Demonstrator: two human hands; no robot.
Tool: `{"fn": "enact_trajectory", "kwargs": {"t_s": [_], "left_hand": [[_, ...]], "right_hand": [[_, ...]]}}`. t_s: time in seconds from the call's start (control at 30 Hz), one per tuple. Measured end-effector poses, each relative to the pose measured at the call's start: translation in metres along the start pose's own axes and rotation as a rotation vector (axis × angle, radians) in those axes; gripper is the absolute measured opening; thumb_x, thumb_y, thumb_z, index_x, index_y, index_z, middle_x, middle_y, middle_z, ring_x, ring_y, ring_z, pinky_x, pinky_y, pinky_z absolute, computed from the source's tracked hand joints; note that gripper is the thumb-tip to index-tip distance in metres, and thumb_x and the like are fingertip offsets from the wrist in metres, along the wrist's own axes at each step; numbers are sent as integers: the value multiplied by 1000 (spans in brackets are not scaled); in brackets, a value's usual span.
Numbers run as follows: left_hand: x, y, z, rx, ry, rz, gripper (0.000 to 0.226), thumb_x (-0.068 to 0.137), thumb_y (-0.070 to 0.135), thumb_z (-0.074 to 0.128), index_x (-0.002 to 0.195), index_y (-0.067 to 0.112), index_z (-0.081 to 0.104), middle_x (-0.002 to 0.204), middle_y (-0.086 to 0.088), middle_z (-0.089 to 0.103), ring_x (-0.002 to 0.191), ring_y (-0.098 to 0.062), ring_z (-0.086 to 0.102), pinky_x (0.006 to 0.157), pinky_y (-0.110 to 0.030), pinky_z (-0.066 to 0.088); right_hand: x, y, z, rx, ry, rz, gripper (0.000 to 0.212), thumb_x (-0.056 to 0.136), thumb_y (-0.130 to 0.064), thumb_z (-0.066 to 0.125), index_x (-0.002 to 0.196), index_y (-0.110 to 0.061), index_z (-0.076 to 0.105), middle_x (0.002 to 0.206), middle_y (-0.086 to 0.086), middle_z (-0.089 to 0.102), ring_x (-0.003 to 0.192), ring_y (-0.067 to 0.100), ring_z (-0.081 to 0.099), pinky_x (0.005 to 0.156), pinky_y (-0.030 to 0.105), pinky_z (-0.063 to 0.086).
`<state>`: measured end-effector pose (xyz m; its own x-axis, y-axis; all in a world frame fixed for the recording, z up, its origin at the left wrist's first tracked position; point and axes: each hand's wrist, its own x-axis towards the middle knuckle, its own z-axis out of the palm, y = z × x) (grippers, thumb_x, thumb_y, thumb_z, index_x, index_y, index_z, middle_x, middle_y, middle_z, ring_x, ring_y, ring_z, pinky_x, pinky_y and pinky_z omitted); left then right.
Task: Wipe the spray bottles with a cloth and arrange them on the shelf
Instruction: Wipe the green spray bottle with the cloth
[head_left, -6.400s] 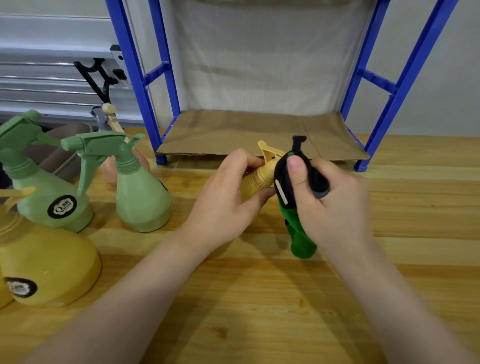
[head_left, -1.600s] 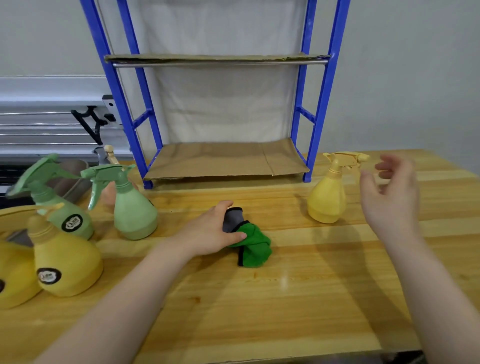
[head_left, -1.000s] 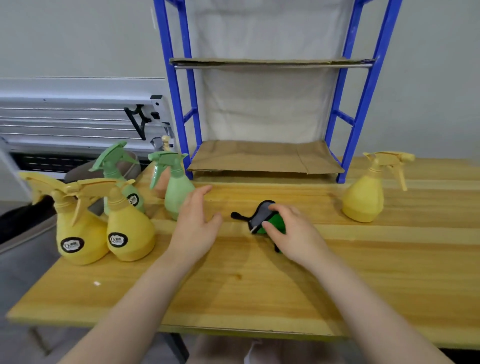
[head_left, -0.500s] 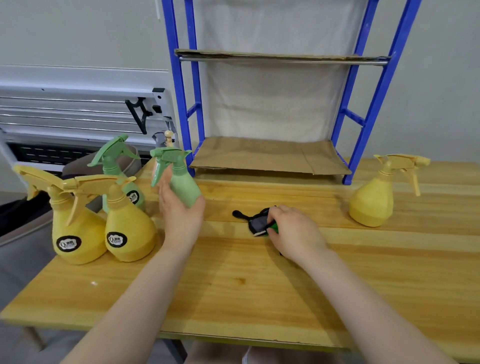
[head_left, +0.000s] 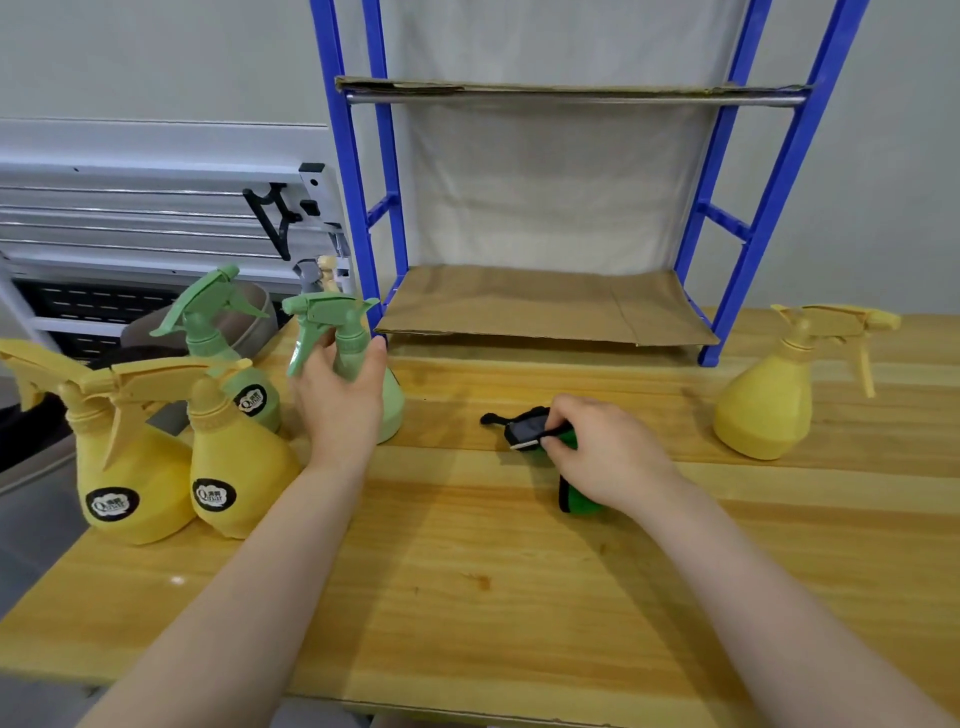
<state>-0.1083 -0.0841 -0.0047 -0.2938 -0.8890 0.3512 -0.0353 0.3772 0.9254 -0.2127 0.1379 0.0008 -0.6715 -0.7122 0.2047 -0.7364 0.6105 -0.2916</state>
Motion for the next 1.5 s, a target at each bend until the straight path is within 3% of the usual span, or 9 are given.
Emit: {"fn": "enact_trajectory", "kwargs": {"t_s": [0.17,0.33,0.63,0.73,0.87,1.07,1.3,1.4,1.5], "left_hand": [[8,-2,7,-12,-22,-4,46,92,42,60,132,18,54,119,16,51,129,-15,47,107,-37,40],[5,4,17,-27,-215,154,19,87,44,62,105,39,61,111,14,67,110,-5,60,98,-39,51],[-22,22,52,-332,-504,69,40,86,39,62,113,9,61,102,-2,65,94,-14,59,89,-35,47],[-33,22,57,-417,-562,73,21,94,25,60,111,13,63,105,-3,68,97,-11,61,88,-29,49],[-39,25,55,-502,-592,94,18,97,16,57,113,11,63,104,2,68,95,-8,60,83,-21,47],[-41,23,50,-541,-613,81,19,96,19,55,113,12,63,108,-11,66,96,-15,60,86,-29,48],[-45,22,53,-565,-665,89,17,96,18,55,110,13,64,101,-9,67,92,-18,61,83,-37,49],[-48,26,52,-586,-699,106,20,97,10,53,115,12,62,108,0,69,101,-13,65,85,-26,51],[-52,29,53,-566,-709,142,22,97,6,52,116,11,61,108,6,69,103,-9,64,85,-20,49]], "right_hand": [[11,4,-5,179,20,34,4,94,-35,56,95,-32,53,93,-12,60,71,8,55,54,28,40],[17,12,-7,458,92,117,7,92,-32,61,87,-32,56,90,-14,65,82,9,61,69,32,51],[36,12,-6,1442,313,503,9,94,-21,61,93,-13,60,78,3,64,72,18,60,68,30,48],[33,13,-3,1617,286,519,4,93,-18,62,91,-14,63,76,3,69,72,19,65,71,32,53],[32,8,0,1636,266,421,9,95,-16,59,87,-19,63,80,3,70,73,19,67,68,30,55],[26,-5,5,1544,248,346,27,98,-10,46,110,-18,69,107,11,73,102,25,69,92,43,53],[24,-5,11,1295,176,87,57,88,18,42,109,-30,65,103,-8,75,102,9,69,83,23,54],[23,-8,11,1135,180,2,47,90,9,56,118,-29,60,107,-13,71,104,2,65,90,22,52],[22,-6,17,951,195,-3,40,88,-22,62,126,-35,57,116,-11,65,113,6,59,102,36,47]]}}
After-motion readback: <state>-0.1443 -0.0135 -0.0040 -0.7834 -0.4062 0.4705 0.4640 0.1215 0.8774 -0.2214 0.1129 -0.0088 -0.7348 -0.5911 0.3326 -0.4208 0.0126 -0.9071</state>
